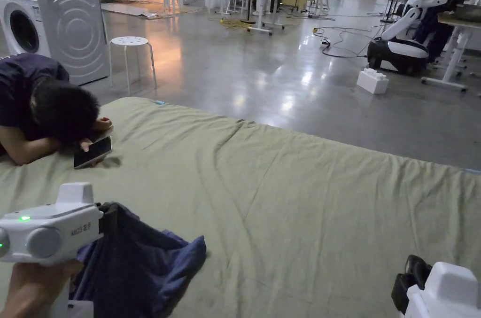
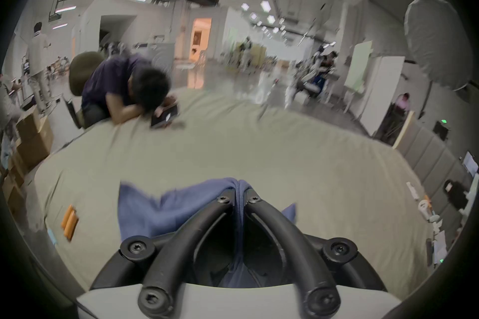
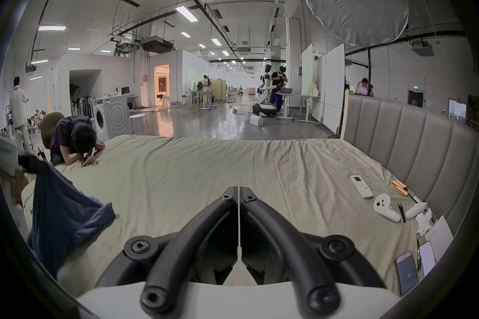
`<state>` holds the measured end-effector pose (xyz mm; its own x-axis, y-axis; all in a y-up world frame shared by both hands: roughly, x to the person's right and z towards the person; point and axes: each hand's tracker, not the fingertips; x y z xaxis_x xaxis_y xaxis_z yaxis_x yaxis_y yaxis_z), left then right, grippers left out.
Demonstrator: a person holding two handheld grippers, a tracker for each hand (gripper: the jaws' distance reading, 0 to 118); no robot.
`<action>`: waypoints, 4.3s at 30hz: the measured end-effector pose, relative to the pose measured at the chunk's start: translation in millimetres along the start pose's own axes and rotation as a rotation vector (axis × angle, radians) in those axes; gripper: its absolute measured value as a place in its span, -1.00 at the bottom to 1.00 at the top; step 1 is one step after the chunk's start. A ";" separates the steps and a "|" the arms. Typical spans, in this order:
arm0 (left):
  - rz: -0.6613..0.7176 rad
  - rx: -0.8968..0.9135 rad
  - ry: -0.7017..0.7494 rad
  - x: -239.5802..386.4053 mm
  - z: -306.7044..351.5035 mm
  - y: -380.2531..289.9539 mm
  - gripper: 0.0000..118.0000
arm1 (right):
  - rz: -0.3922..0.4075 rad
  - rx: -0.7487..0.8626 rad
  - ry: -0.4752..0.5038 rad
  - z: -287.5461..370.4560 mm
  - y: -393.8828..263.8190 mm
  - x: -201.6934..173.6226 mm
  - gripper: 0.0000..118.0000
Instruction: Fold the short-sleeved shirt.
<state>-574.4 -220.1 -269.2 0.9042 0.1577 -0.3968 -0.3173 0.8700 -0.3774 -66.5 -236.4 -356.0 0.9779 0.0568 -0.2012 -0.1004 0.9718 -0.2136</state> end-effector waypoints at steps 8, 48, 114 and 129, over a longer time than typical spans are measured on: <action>-0.146 0.183 -0.257 121.2 60.6 75.7 -0.90 | -0.017 0.044 -0.034 18.5 11.6 25.7 -0.97; -0.157 -0.129 -0.559 318.3 19.1 -102.3 0.44 | -0.027 -0.009 -0.163 58.4 -16.8 102.6 -0.97; -0.254 -0.424 -0.077 152.3 -31.3 -145.2 -0.87 | -0.038 -0.288 -0.079 -42.8 -48.8 113.7 -0.76; -0.212 -0.455 -0.028 145.3 -38.2 -151.6 -0.87 | -0.021 -0.821 0.066 -175.8 -118.6 114.3 -0.24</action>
<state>-405.8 -346.9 -301.6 0.9678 0.0174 -0.2512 -0.2122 0.5932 -0.7766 25.0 -385.5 -521.7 0.9709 0.0018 -0.2396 -0.2092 0.4940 -0.8439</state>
